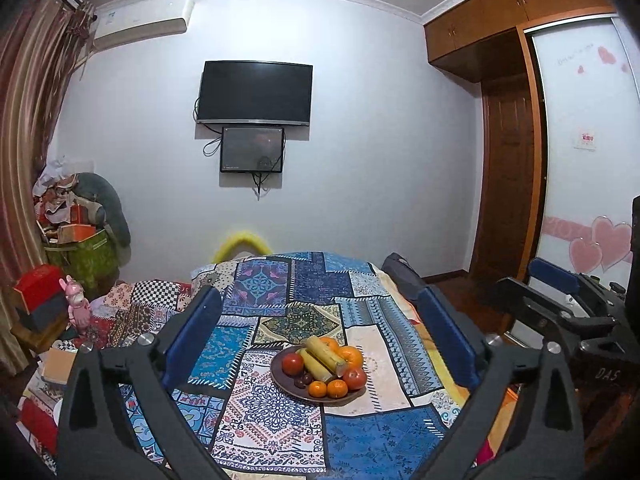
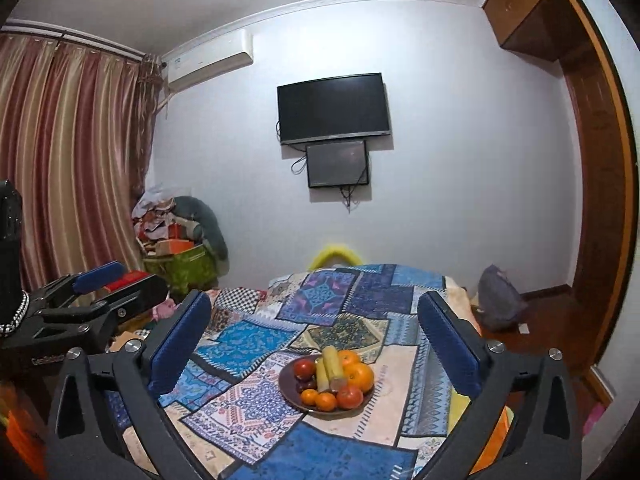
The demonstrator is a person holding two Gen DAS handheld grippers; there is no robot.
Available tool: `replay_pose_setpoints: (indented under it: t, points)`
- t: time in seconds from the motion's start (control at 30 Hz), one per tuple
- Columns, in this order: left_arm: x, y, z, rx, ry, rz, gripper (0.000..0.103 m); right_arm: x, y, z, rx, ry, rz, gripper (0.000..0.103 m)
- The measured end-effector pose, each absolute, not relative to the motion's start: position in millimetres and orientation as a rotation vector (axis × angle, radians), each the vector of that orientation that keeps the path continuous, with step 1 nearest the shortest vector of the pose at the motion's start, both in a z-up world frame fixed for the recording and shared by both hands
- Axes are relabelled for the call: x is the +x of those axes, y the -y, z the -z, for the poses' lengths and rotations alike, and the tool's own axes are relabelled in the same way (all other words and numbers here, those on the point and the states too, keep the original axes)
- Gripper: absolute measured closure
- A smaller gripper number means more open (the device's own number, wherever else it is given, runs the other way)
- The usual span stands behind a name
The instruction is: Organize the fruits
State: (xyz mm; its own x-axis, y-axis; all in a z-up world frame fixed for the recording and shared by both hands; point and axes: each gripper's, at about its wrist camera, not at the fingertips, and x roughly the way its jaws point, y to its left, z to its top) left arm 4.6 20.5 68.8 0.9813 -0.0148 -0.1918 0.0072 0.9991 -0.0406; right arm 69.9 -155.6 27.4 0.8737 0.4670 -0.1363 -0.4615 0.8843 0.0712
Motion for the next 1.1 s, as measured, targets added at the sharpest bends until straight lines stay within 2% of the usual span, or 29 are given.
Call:
replay_pose_setpoints:
  t: [1.1]
  points:
    - [1.9,-14.4,-69.9,-0.042,-0.192,0.001,0.000,62.1,159.3,-26.7,0.028,-0.144,-0.470,0.000]
